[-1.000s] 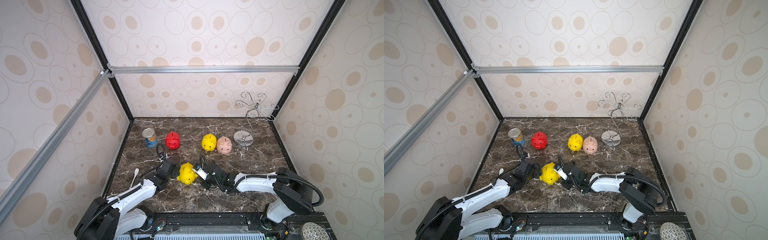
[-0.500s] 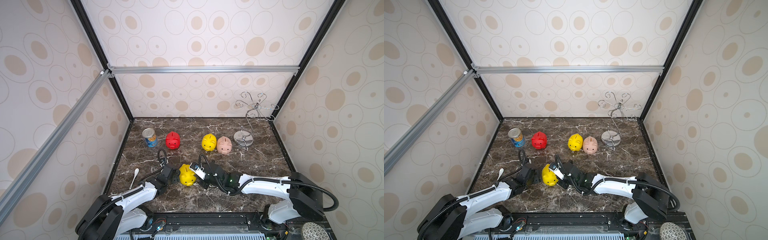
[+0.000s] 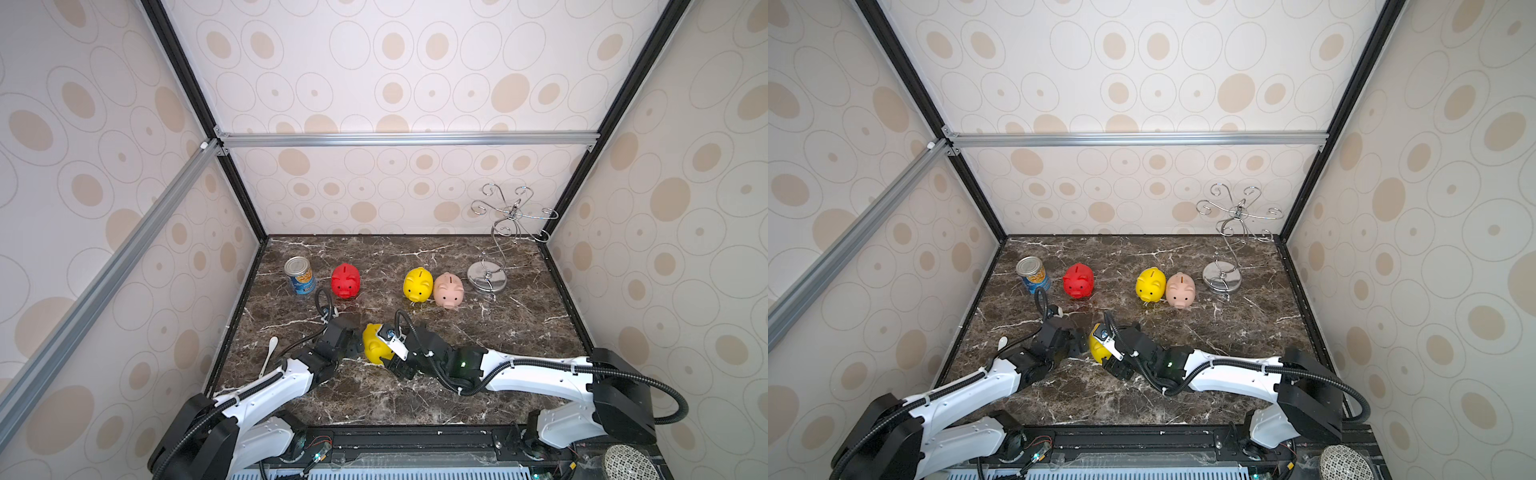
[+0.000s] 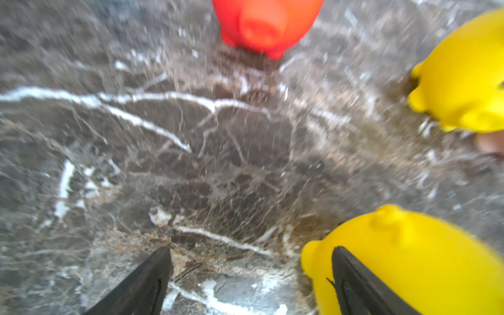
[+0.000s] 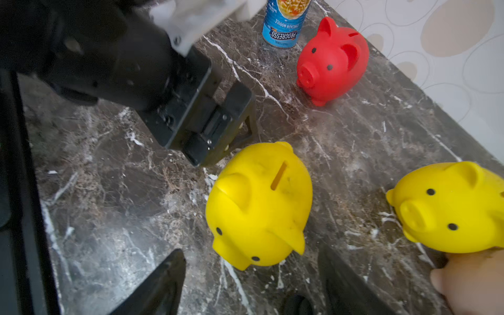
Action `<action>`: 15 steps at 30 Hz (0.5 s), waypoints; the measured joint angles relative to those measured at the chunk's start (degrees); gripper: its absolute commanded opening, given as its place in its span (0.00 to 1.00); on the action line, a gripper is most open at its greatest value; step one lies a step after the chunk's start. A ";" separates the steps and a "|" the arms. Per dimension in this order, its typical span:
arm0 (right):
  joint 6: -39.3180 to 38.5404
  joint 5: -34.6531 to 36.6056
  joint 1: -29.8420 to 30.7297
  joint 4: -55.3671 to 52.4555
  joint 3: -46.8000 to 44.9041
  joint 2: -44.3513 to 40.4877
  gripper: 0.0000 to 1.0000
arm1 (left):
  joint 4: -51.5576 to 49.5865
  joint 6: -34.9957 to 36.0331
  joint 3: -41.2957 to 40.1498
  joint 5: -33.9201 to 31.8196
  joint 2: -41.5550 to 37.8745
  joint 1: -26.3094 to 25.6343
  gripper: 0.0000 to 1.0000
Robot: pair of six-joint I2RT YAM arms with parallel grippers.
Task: Open piggy banks
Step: Adjust the piggy bank at the center of the board, then move the piggy bank to the center of the board.
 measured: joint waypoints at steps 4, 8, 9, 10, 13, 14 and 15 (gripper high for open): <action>1.25 2.25 0.00 -1.16 2.86 3.74 0.95 | -1.90 0.09 1.75 -0.46 -7.10 2.01 0.96; 2.60 3.87 -0.61 -1.99 4.70 7.41 1.00 | -3.28 0.09 3.06 -0.28 -11.10 3.30 0.96; 3.02 3.80 -1.01 -2.60 5.88 8.79 1.00 | -3.56 0.09 3.28 -0.09 -11.39 3.50 0.96; 3.52 3.74 -1.46 -3.17 7.34 10.36 1.00 | -4.00 0.09 3.37 0.15 -11.52 3.50 0.96; 4.96 3.76 -2.86 -3.10 10.86 14.88 0.92 | -5.14 0.09 3.37 0.76 -11.82 3.54 0.96; 5.73 3.89 -3.21 -3.02 11.54 15.96 0.88 | -5.42 0.09 3.37 0.90 -12.11 3.54 0.96; 6.54 4.11 -3.65 -3.28 12.33 17.20 0.85 | -5.57 0.11 3.37 0.96 -12.39 3.54 0.96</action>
